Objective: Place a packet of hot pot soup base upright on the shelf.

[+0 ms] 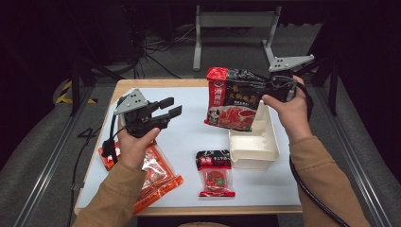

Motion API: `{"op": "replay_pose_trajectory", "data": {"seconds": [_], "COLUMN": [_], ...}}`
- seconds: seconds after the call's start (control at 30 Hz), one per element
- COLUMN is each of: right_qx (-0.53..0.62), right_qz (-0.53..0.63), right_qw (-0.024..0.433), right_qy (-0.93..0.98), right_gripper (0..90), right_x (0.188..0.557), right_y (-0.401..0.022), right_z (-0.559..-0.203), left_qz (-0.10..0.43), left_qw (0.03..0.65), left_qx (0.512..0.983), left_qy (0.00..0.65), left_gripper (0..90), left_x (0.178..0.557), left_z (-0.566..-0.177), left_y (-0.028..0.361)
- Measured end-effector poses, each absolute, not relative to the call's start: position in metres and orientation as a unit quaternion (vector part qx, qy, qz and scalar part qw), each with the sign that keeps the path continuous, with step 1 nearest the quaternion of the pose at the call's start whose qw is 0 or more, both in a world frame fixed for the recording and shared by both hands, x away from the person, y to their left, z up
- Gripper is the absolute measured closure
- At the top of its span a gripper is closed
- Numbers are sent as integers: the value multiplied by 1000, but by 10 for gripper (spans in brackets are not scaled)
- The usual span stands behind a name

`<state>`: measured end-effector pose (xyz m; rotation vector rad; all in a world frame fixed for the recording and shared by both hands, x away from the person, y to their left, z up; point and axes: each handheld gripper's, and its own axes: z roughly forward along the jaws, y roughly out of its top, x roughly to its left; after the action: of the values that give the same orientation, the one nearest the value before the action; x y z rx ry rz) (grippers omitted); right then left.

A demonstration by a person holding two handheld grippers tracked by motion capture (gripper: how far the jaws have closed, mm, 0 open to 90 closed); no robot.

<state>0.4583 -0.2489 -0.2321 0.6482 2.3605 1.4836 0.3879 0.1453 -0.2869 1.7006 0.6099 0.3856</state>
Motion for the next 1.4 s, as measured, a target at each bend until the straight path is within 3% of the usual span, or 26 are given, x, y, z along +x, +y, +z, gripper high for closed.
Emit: {"op": "replay_pose_trajectory", "data": {"seconds": [0.67, 1.4], "right_qx": [231, 236], "right_qz": [490, 488], "right_qw": [204, 203], "right_qy": [815, 816], "right_gripper": [826, 822], "right_x": [484, 506], "right_y": [-275, -299], "right_z": [-236, -258], "left_qz": [203, 195], "left_qw": [558, 552], "left_qx": [749, 753], "left_qy": [294, 300], "left_gripper": [512, 503], "left_x": [383, 387], "left_z": [-291, -296], "left_y": [180, 184]}}
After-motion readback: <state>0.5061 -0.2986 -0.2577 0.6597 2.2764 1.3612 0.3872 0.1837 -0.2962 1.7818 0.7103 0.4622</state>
